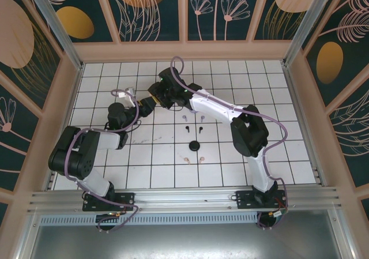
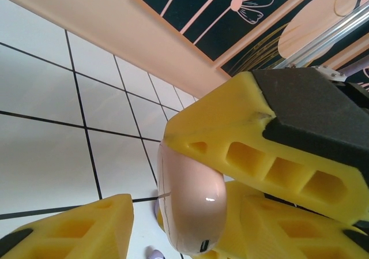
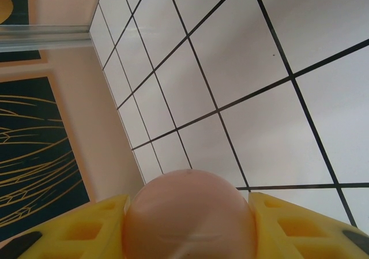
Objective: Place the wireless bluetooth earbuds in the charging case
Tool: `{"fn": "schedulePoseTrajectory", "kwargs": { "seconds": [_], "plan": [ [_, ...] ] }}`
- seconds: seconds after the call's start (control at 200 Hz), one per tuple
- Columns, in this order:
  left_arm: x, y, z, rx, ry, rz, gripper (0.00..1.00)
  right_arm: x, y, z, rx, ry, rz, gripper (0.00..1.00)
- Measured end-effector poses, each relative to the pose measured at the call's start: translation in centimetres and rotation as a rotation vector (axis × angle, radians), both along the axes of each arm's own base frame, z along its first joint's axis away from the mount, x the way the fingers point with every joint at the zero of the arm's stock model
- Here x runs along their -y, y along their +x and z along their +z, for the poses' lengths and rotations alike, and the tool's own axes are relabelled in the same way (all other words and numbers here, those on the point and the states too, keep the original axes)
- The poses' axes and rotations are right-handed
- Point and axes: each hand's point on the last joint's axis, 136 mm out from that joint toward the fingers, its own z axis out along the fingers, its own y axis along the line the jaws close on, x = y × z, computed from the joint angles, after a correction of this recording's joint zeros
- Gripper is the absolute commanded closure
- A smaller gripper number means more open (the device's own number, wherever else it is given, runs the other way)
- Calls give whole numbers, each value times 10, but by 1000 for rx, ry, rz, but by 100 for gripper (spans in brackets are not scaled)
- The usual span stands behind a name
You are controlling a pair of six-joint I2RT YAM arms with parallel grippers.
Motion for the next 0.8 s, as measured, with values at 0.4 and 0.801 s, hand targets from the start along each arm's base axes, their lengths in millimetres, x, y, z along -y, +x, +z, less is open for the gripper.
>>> {"fn": "schedulePoseTrajectory", "kwargs": {
  "seconds": [0.4, 0.801],
  "plan": [
    [0, 2, 1, 13, -6, 8, 66, -9, -7, 3, 9, 9, 13, 69],
    [-4, -1, 0, 7, -23, 39, 56, -8, -6, 4, 19, 5, -6, 69]
  ]
}}
